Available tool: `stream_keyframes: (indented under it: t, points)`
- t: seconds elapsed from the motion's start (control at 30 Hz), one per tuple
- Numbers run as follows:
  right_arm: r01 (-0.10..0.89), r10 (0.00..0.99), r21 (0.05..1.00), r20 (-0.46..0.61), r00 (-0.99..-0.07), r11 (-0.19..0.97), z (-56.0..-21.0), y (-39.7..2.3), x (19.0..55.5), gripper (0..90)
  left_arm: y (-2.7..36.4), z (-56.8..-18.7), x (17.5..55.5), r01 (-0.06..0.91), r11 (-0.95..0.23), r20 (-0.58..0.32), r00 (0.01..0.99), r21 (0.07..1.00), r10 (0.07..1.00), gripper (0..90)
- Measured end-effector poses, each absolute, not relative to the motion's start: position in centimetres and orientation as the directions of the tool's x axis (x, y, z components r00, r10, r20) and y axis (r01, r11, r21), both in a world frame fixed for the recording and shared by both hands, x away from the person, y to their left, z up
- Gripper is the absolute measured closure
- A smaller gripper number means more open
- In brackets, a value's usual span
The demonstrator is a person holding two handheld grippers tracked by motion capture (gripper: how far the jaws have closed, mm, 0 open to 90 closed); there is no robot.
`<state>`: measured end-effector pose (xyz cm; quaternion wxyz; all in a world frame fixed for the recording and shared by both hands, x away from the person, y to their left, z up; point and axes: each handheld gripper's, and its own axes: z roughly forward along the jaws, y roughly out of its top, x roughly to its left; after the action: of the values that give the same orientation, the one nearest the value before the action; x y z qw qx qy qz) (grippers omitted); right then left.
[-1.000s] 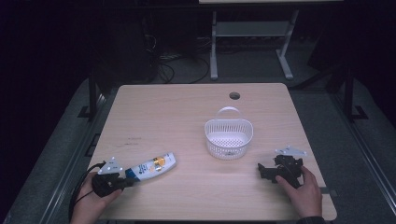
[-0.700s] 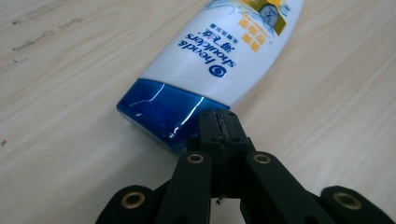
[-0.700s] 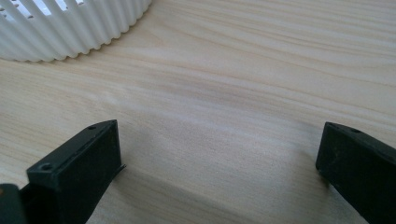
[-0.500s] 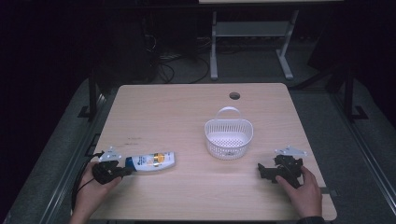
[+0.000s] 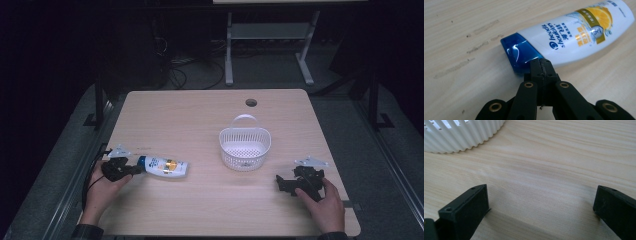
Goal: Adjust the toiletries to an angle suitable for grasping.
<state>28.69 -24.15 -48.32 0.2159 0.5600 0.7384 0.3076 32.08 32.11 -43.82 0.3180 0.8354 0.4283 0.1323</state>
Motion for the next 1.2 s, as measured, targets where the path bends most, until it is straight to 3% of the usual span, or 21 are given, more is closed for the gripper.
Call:
stream_keyframes:
  t: [0.5,1.2]
  points:
    - [0.694,0.96,0.696,0.025,-0.28,0.185,-48.3,-24.2,28.7,0.0,30.6,-43.1,33.0,0.609,-0.443,-0.057,0.627,0.657,0.777,90.0]
    - [0.694,0.96,0.696,0.025,-0.28,0.185,-48.3,-24.2,28.7,0.0,22.3,-41.5,35.8,0.532,-0.519,-0.073,0.742,0.669,0.667,90.0]
